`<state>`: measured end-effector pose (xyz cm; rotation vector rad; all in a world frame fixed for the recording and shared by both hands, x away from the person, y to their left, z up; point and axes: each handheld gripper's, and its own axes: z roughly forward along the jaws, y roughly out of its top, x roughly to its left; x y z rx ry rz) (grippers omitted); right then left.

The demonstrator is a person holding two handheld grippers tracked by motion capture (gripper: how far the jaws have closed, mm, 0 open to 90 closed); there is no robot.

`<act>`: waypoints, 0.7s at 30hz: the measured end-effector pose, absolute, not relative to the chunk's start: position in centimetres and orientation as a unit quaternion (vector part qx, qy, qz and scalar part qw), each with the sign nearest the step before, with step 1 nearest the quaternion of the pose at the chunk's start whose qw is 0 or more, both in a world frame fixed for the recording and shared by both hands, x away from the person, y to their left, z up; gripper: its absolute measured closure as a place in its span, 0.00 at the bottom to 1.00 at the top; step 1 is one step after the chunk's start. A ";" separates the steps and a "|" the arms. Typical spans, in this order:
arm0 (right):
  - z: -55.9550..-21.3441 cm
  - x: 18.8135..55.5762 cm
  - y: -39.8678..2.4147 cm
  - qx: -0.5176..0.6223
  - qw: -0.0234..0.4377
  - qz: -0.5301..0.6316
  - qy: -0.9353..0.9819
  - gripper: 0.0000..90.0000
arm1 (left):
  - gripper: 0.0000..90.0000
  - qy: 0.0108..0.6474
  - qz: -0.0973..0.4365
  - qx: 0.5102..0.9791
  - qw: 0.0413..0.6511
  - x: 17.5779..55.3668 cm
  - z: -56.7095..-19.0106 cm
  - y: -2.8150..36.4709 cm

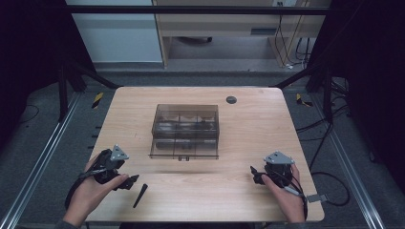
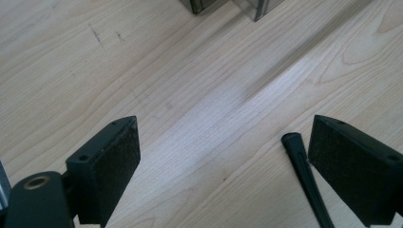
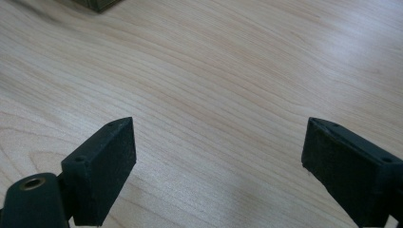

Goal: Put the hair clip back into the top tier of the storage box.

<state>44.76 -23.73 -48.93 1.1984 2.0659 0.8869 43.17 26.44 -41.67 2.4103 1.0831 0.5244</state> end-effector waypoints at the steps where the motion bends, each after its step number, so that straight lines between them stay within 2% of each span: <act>1: -48.9 44.7 -23.8 0.451 0.293 0.334 0.774 0.13 | 0.12 0.392 0.190 0.872 0.222 43.2 -41.7 26.4; 3: -48.8 44.6 -24.0 0.454 0.292 0.338 0.771 0.13 | 0.17 0.398 0.180 0.873 0.218 42.4 -42.3 25.8; 8: -48.5 44.5 -24.5 0.458 0.295 0.344 0.765 0.13 | 0.21 0.394 0.157 0.880 0.214 41.7 -43.6 24.7; 10: -48.6 44.5 -24.6 0.459 0.295 0.341 0.765 0.13 | 0.29 0.395 0.143 0.879 0.226 41.6 -44.0 24.4; 12: -48.6 44.5 -24.7 0.462 0.293 0.341 0.765 0.13 | 0.32 0.397 0.135 0.881 0.218 41.8 -44.3 24.0; 13: -48.7 44.5 -24.7 0.462 0.293 0.341 0.765 0.13 | 0.37 0.394 0.136 0.885 0.209 41.9 -44.5 23.8; 21: -48.7 44.5 -24.7 0.461 0.292 0.342 0.765 0.13 | 0.55 0.410 0.123 0.884 0.189 41.5 -45.3 23.3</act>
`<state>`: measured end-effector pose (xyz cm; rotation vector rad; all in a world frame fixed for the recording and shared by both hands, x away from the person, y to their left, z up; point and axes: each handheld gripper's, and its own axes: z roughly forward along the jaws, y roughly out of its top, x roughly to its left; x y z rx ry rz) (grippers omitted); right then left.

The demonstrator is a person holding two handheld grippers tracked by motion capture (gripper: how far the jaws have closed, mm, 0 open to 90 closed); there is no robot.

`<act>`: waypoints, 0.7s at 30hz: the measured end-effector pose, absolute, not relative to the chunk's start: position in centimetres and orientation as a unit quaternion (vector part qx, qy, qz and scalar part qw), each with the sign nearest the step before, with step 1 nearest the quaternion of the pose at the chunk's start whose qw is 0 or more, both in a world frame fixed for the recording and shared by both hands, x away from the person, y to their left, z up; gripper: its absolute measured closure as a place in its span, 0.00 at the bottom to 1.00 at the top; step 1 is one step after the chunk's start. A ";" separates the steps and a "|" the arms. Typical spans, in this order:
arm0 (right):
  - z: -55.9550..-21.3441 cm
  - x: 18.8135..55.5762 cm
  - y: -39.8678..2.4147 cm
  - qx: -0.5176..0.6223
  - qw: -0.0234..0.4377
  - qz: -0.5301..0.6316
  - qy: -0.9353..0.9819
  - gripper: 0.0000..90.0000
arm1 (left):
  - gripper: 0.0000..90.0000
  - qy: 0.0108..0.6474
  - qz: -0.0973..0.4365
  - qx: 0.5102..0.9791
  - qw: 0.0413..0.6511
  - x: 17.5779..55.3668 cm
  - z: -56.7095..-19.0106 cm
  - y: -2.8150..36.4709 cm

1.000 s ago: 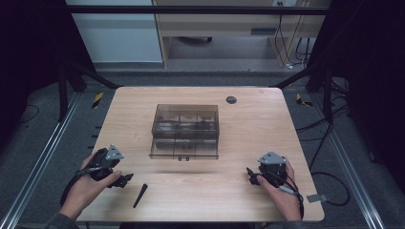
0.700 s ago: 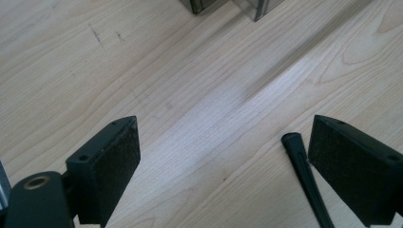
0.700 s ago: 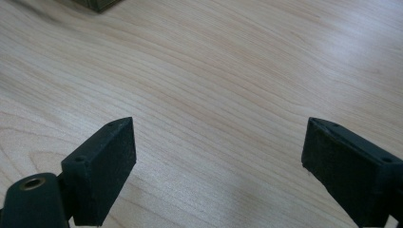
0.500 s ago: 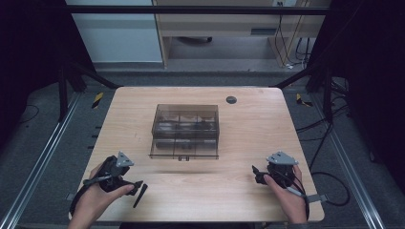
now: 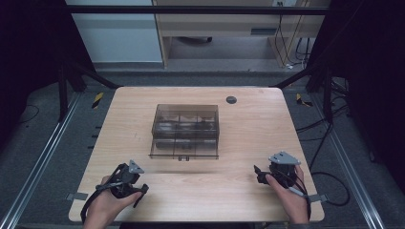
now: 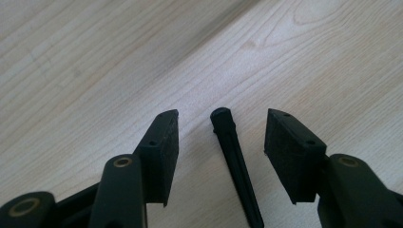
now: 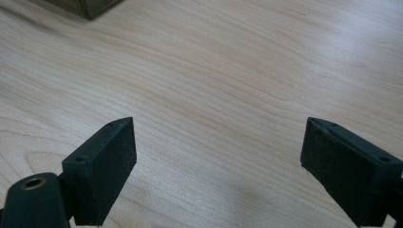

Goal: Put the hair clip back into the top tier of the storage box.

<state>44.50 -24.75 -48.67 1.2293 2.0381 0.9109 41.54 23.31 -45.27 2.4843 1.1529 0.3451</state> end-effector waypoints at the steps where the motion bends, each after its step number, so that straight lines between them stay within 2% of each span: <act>1: -48.7 44.5 -24.8 0.464 0.292 0.342 0.764 0.13 | 0.57 0.413 0.121 0.882 0.192 41.6 -45.4 23.3; 12: -48.6 44.5 -24.8 0.463 0.293 0.342 0.763 0.13 | 0.72 0.428 0.114 0.875 0.197 41.5 -46.0 23.3; 21: -48.6 44.5 -24.8 0.465 0.291 0.341 0.763 0.13 | 0.78 0.422 0.111 0.880 0.187 41.4 -46.7 22.9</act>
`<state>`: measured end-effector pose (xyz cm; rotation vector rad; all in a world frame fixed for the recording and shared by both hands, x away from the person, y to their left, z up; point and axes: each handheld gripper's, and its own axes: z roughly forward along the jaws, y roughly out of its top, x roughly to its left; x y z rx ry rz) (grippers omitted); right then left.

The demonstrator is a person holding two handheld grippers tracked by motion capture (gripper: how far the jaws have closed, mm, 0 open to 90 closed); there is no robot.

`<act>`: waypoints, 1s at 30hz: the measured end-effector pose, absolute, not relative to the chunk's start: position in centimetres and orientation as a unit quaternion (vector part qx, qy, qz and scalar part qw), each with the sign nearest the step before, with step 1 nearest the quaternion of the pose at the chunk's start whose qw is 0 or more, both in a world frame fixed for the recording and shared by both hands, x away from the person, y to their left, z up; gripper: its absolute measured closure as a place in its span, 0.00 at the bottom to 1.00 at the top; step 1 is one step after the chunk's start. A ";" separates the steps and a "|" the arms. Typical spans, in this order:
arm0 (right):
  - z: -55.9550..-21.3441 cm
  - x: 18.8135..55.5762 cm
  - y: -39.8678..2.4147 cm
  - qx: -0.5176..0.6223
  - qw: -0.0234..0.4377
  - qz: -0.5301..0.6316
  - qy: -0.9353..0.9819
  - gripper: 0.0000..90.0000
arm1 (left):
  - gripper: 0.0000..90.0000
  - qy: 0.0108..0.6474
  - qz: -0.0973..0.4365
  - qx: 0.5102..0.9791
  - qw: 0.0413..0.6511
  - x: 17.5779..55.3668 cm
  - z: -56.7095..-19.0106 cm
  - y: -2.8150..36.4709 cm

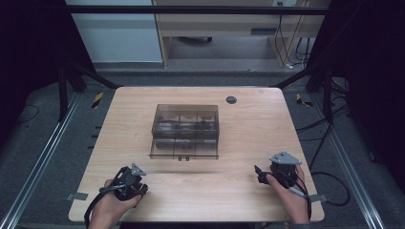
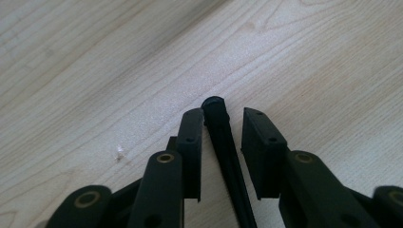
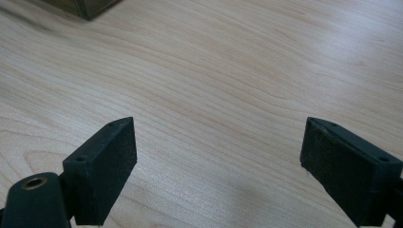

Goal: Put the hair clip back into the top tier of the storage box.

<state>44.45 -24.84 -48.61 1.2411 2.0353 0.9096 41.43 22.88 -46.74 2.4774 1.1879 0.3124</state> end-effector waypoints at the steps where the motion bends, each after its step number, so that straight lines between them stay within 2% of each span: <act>1: -48.6 44.5 -24.8 0.465 0.291 0.340 0.764 0.14 | 0.79 0.421 0.110 0.881 0.186 41.4 -46.8 22.8; 30: -48.7 44.5 -24.7 0.463 0.281 0.342 0.768 0.15 | 0.85 0.400 0.128 0.891 0.175 41.7 -47.2 22.3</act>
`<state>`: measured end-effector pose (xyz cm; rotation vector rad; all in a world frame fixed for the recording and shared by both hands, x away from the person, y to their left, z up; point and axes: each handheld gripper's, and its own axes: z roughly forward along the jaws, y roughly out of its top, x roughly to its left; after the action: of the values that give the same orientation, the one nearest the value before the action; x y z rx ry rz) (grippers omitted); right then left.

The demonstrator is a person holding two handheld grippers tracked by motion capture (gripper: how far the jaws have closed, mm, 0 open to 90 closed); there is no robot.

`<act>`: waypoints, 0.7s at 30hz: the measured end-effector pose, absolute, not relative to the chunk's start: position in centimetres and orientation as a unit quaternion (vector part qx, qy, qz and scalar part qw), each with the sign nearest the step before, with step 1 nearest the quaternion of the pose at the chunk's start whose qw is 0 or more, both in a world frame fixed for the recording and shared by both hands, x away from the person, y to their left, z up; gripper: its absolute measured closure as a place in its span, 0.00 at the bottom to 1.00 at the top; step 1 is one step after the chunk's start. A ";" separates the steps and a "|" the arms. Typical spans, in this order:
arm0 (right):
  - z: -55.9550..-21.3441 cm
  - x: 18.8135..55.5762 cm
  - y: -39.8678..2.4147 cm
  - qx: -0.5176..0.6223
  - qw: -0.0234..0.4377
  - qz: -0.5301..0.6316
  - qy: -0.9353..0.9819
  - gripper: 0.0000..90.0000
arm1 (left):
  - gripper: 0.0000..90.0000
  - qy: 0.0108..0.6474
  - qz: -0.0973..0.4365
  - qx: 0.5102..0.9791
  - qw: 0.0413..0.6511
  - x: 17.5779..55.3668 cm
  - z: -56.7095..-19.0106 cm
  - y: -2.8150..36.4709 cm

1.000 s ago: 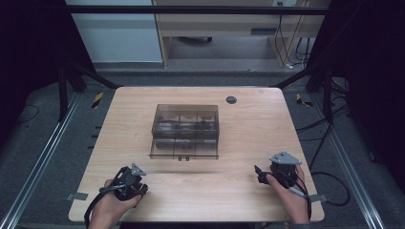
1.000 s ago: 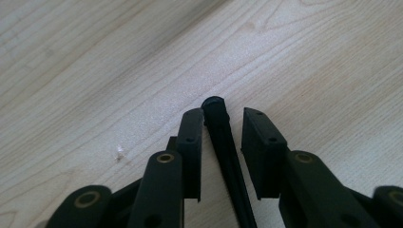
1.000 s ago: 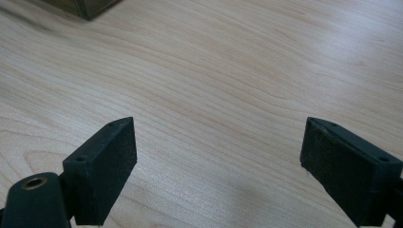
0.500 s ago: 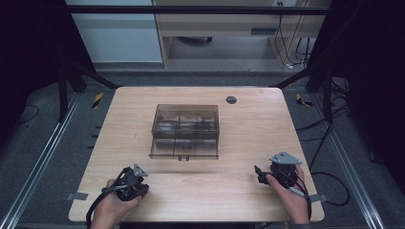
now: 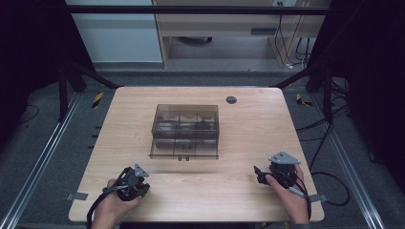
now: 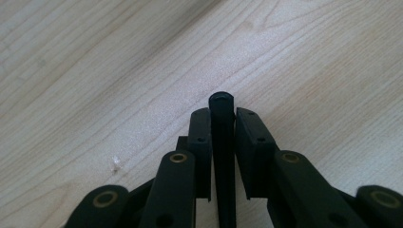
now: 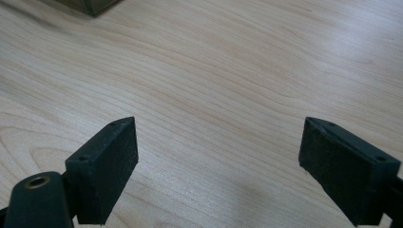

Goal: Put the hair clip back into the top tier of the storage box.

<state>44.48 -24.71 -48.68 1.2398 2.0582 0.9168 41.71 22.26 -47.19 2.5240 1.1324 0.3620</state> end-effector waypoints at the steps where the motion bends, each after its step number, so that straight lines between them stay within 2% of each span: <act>1: -48.7 44.5 -24.7 0.461 0.281 0.342 0.769 0.15 | 0.86 0.398 0.129 0.891 0.175 41.7 -47.2 22.2; 21: -48.7 44.6 -24.7 0.463 0.285 0.346 0.765 0.14 | 0.87 0.387 0.157 0.883 0.212 40.8 -45.8 22.7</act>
<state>44.58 -24.67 -48.71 1.2379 2.0447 0.9260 40.77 22.74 -45.83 2.4530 1.0760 0.4348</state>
